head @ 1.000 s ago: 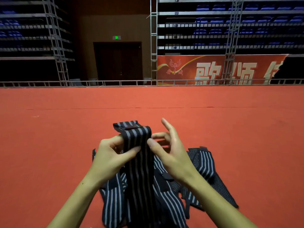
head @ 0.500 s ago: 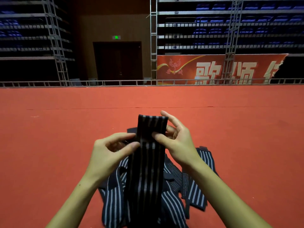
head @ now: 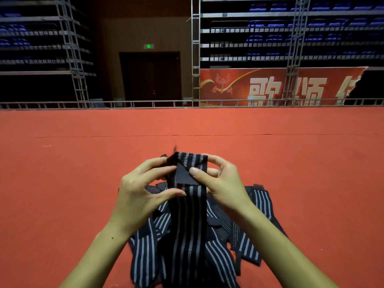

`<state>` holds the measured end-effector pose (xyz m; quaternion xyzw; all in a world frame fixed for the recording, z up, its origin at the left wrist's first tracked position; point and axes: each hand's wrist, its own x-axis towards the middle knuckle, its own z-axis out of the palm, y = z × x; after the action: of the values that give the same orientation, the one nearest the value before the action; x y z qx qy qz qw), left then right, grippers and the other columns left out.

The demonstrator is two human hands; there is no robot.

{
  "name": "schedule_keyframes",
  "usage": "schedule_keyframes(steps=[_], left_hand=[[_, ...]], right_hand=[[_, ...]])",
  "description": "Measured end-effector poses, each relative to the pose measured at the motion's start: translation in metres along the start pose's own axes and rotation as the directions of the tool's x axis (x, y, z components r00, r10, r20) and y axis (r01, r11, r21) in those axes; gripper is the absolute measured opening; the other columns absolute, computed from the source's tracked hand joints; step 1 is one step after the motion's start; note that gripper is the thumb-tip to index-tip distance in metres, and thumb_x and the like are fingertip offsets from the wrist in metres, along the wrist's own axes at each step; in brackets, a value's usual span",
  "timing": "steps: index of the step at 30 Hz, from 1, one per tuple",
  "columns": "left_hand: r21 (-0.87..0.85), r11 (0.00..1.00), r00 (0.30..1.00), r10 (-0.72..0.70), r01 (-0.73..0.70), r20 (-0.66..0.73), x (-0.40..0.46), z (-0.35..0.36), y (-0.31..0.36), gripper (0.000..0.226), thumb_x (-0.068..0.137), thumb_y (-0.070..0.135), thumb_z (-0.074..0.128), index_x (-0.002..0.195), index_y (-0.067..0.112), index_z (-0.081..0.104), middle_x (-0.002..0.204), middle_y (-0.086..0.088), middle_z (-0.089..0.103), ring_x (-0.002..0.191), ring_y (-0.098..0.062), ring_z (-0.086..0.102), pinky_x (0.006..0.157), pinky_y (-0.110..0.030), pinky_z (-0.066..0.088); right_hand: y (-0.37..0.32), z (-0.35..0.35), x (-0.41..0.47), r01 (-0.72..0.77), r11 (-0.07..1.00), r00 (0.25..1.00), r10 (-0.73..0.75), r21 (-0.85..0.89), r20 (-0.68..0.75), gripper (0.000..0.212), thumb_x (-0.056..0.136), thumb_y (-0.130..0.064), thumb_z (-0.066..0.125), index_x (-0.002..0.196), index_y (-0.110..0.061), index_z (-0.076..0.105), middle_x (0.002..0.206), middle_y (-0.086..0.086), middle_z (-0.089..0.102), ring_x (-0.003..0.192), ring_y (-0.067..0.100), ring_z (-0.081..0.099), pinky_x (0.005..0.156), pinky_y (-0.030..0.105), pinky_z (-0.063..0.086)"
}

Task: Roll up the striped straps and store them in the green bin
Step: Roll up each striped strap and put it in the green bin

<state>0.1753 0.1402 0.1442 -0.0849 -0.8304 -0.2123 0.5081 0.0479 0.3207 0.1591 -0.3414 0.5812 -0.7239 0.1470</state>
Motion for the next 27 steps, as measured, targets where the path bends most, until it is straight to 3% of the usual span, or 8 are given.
schedule_keyframes(steps=[3, 5, 10, 12, 15, 19, 23, 27], left_hand=[[-0.025, 0.999, 1.000, 0.025, -0.025, -0.002, 0.004, -0.001, -0.006, 0.037, 0.082, 0.031, 0.088, 0.112, 0.010, 0.084, 0.131, 0.001, 0.074, 0.122, -0.009, 0.071, 0.105, -0.027, 0.056], [-0.017, 0.998, 0.998, 0.063, -0.063, 0.001, 0.007, -0.001, -0.009, 0.027, 0.086, 0.024, 0.086, 0.110, 0.011, 0.084, 0.130, -0.002, 0.074, 0.123, -0.012, 0.071, 0.105, -0.030, 0.057], [-0.002, 0.998, 0.997, 0.056, -0.057, -0.045, 0.016, 0.004, -0.014, 0.011, 0.095, 0.014, 0.079, 0.102, 0.008, 0.085, 0.124, -0.002, 0.077, 0.114, -0.013, 0.074, 0.099, -0.030, 0.058], [-0.017, 0.999, 0.996, 0.025, -0.027, -0.082, 0.023, 0.007, -0.015, 0.006, 0.097, 0.010, 0.080, 0.099, 0.007, 0.084, 0.121, -0.002, 0.078, 0.109, -0.013, 0.075, 0.094, -0.026, 0.056], [-0.014, 1.000, 0.992, 0.016, -0.018, -0.126, 0.036, 0.010, -0.014, 0.005, 0.097, 0.005, 0.078, 0.098, 0.004, 0.083, 0.115, -0.002, 0.080, 0.103, -0.010, 0.076, 0.086, -0.020, 0.054], [0.019, 0.999, 0.980, 0.032, -0.029, -0.197, 0.059, 0.010, -0.017, 0.006, 0.098, 0.003, 0.077, 0.096, 0.002, 0.081, 0.111, -0.004, 0.080, 0.098, -0.012, 0.076, 0.082, -0.021, 0.054], [-0.031, 0.999, 0.956, -0.027, 0.019, -0.293, 0.093, -0.007, -0.024, 0.005, 0.098, 0.005, 0.076, 0.097, 0.003, 0.081, 0.110, -0.004, 0.079, 0.096, -0.010, 0.075, 0.081, -0.023, 0.056], [-0.105, 0.994, 0.959, -0.044, 0.015, -0.282, 0.113, -0.016, -0.025, 0.007, 0.099, 0.010, 0.076, 0.098, 0.004, 0.080, 0.111, -0.004, 0.079, 0.099, -0.017, 0.077, 0.086, -0.031, 0.060]], right_hand=[[-0.002, 0.001, 0.003, 0.016, 0.995, 1.000, -0.016, -0.099, -0.003, 0.051, 0.099, -0.012, 0.077, 0.144, -0.013, 0.055, 0.097, 0.012, 0.083, 0.070, 0.020, 0.077, 0.053, 0.028, 0.054], [-0.002, 0.000, 0.006, 0.033, 0.990, 0.999, -0.033, -0.140, -0.001, 0.054, 0.098, -0.013, 0.078, 0.147, -0.014, 0.054, 0.098, 0.010, 0.083, 0.074, 0.019, 0.078, 0.055, 0.027, 0.054], [-0.006, 0.001, 0.006, 0.073, 0.994, 0.996, -0.068, -0.084, 0.051, 0.066, 0.097, -0.013, 0.079, 0.154, -0.018, 0.046, 0.106, 0.012, 0.083, 0.089, 0.025, 0.078, 0.070, 0.029, 0.058], [-0.006, 0.001, 0.005, 0.085, 0.996, 0.991, -0.081, -0.036, 0.107, 0.083, 0.091, -0.007, 0.083, 0.159, -0.022, 0.037, 0.114, 0.010, 0.082, 0.104, 0.025, 0.078, 0.087, 0.036, 0.063], [-0.006, 0.000, 0.008, 0.153, 0.986, 0.984, -0.146, -0.067, 0.099, 0.094, 0.089, 0.003, 0.082, 0.164, -0.020, 0.031, 0.108, 0.012, 0.082, 0.103, 0.025, 0.079, 0.094, 0.041, 0.063], [-0.012, -0.004, 0.019, 0.244, 0.941, 0.969, -0.230, -0.235, 0.085, 0.095, 0.091, 0.001, 0.082, 0.167, -0.019, 0.028, 0.083, 0.000, 0.079, 0.078, 0.010, 0.073, 0.078, 0.022, 0.055], [-0.008, -0.009, 0.025, 0.261, 0.914, 0.965, -0.237, -0.312, 0.115, 0.095, 0.091, -0.002, 0.083, 0.167, -0.023, 0.029, 0.094, 0.012, 0.080, 0.093, 0.029, 0.077, 0.090, 0.032, 0.060], [-0.012, -0.016, 0.032, 0.221, 0.897, 0.973, -0.177, -0.383, 0.146, 0.100, 0.091, -0.001, 0.082, 0.168, -0.024, 0.023, 0.099, 0.011, 0.081, 0.096, 0.022, 0.078, 0.094, 0.032, 0.059]])
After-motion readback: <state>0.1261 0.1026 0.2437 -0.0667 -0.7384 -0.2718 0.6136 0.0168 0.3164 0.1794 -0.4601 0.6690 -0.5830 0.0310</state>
